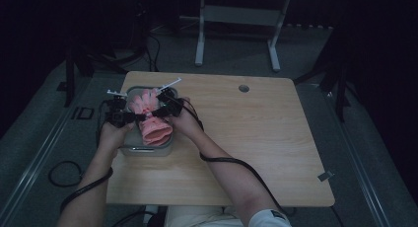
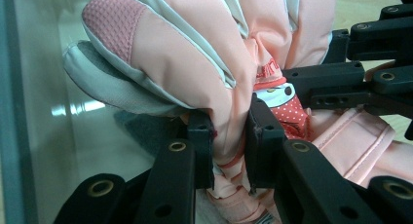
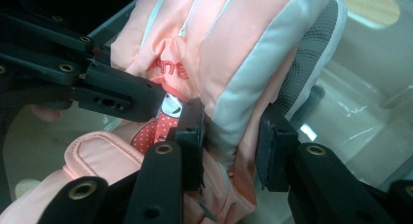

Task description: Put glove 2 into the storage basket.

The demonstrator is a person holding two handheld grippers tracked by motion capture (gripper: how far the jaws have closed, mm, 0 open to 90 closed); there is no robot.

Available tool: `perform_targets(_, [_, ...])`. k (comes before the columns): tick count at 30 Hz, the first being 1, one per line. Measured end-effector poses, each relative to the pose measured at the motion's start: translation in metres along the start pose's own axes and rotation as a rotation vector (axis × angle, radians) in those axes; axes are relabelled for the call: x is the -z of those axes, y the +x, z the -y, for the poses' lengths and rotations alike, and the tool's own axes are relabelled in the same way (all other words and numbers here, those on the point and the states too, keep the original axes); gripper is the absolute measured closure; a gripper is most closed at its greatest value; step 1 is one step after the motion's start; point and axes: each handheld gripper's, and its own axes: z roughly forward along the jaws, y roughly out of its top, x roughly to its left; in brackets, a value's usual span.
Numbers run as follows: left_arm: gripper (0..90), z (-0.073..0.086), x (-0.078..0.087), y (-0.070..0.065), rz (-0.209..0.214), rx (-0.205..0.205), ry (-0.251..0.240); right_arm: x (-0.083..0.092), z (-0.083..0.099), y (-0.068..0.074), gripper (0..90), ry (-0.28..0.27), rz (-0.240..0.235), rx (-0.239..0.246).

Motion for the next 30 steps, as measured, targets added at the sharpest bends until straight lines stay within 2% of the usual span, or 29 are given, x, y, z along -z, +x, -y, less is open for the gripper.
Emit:
perform_targets(4, [74.9,-0.001,-0.002,-0.004,-0.028,-0.009,0.028,-0.001,0.003,-0.001,66.1,0.018,-0.002,-0.009])
perform_targets(9, [72.5,-0.002,-0.005,-0.007,-0.067,-0.02,0.028,-0.002,0.006,-0.001,65.2,0.01,0.004,-0.032])
perform_targets(12, [70.0,-0.002,-0.006,-0.007,-0.077,-0.014,0.024,-0.003,0.006,-0.004,62.9,0.012,0.0,-0.046])
perform_targets(13, [68.9,-0.002,-0.006,-0.007,-0.079,-0.001,0.02,-0.002,0.006,-0.005,60.9,0.009,-0.003,-0.054])
perform_targets(16, [63.2,-0.003,-0.006,-0.007,-0.082,0.004,0.016,0.003,0.005,-0.008,53.2,-0.004,0.014,-0.034])
perform_targets(18, [59.1,-0.003,-0.007,-0.008,-0.08,-0.003,0.009,0.009,0.003,-0.009,52.1,0.004,0.019,-0.042])
perform_targets(23, [53.7,-0.005,-0.006,-0.012,-0.094,-0.017,0.004,0.023,0.001,-0.01,49.7,-0.028,0.043,-0.002])
perform_targets(27, [52.4,-0.007,-0.006,-0.019,-0.117,-0.054,0.014,0.032,0.002,-0.013,49.2,-0.053,0.043,-0.004])
perform_targets(30, [47.5,-0.007,-0.003,-0.02,-0.126,-0.056,-0.006,0.037,0.005,-0.017,49.0,-0.063,0.039,-0.012])
